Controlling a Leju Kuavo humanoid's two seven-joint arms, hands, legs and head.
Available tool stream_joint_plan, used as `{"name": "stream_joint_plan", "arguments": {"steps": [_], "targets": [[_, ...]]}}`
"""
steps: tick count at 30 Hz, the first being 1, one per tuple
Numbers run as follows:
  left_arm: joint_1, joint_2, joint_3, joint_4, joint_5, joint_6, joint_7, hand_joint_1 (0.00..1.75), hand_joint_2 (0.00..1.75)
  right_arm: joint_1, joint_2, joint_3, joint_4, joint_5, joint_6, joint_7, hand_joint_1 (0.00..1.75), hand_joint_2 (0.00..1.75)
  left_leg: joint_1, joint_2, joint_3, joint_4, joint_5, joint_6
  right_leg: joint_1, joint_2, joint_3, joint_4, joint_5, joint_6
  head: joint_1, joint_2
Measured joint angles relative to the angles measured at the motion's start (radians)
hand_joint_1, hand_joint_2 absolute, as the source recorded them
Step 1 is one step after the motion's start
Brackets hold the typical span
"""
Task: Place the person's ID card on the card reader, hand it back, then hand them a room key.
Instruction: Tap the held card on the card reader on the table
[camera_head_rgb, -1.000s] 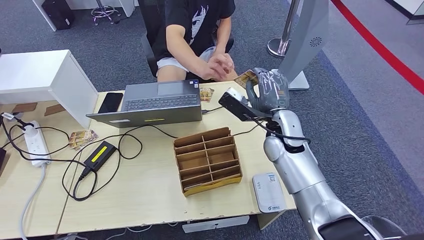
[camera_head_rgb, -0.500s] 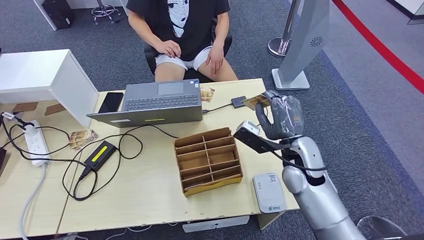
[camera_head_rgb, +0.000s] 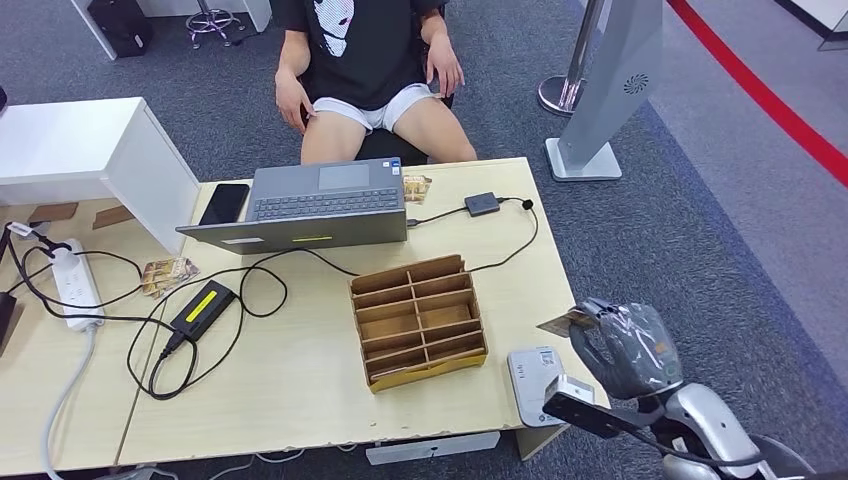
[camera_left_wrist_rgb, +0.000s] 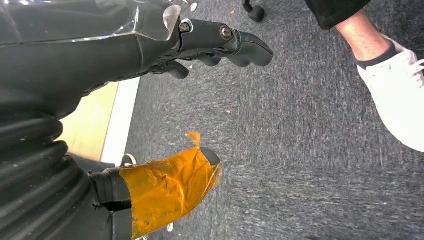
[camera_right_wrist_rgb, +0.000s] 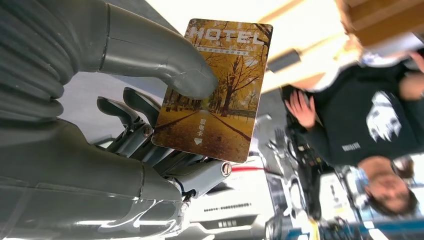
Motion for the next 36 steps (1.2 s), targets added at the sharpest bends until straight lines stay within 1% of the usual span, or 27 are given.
{"name": "stream_joint_plan", "arguments": {"steps": [3,7,10,13,20,29,36], "targets": [[0.018,-0.001,-0.035,-0.016,0.031,0.0,0.012,0.0,1.75,0.061,-0.063,-0.016,-0.029,-0.027,0.018,0.013,1.75,1.75,0.0,0.002,0.0,0.0,-0.001,0.001,0.0,0.001,0.0,0.0,0.0,0.0,0.0,0.0],[0.029,-0.002,-0.063,-0.03,0.044,0.0,0.015,0.0,1.75,0.095,-0.126,-0.016,-0.043,-0.037,0.048,0.034,1.75,1.75,0.0,0.002,0.0,0.0,-0.001,0.001,0.0,0.001,0.0,0.0,0.0,0.0,0.0,0.0],[0.038,-0.004,-0.074,-0.035,0.044,0.0,0.016,0.0,1.75,0.098,-0.159,-0.008,-0.042,-0.036,0.07,0.049,1.75,1.75,0.0,0.003,0.001,0.0,-0.001,0.001,0.0,0.002,0.0,0.0,0.0,0.0,0.0,0.0],[0.04,-0.004,-0.076,-0.035,0.041,0.0,0.015,0.0,1.75,0.092,-0.179,0.005,-0.037,-0.032,0.081,0.063,1.75,1.75,0.0,0.003,0.001,0.0,-0.001,0.001,0.0,0.002,0.0,0.0,0.0,0.0,0.0,0.0],[0.039,-0.004,-0.076,-0.035,0.022,-0.001,0.015,0.0,1.75,0.053,-0.186,0.057,-0.003,0.017,0.084,0.099,1.75,1.75,0.0,0.003,0.001,0.0,-0.001,0.001,0.0,0.002,0.0,0.0,0.0,0.0,0.0,0.0],[0.039,-0.004,-0.076,-0.035,-0.016,-0.002,0.01,0.0,1.75,-0.052,-0.178,0.177,0.087,0.056,0.108,0.114,1.75,1.75,0.0,0.003,0.001,0.0,0.0,0.001,0.0,0.002,0.0,0.0,0.0,0.0,0.0,0.0],[0.039,-0.004,-0.075,-0.035,-0.035,-0.001,0.002,0.0,1.75,-0.106,-0.17,0.247,0.153,0.068,0.113,0.126,1.75,1.75,0.0,0.003,0.001,0.0,0.0,0.001,0.0,0.002,0.0,0.0,0.0,0.0,0.0,0.0]]}}
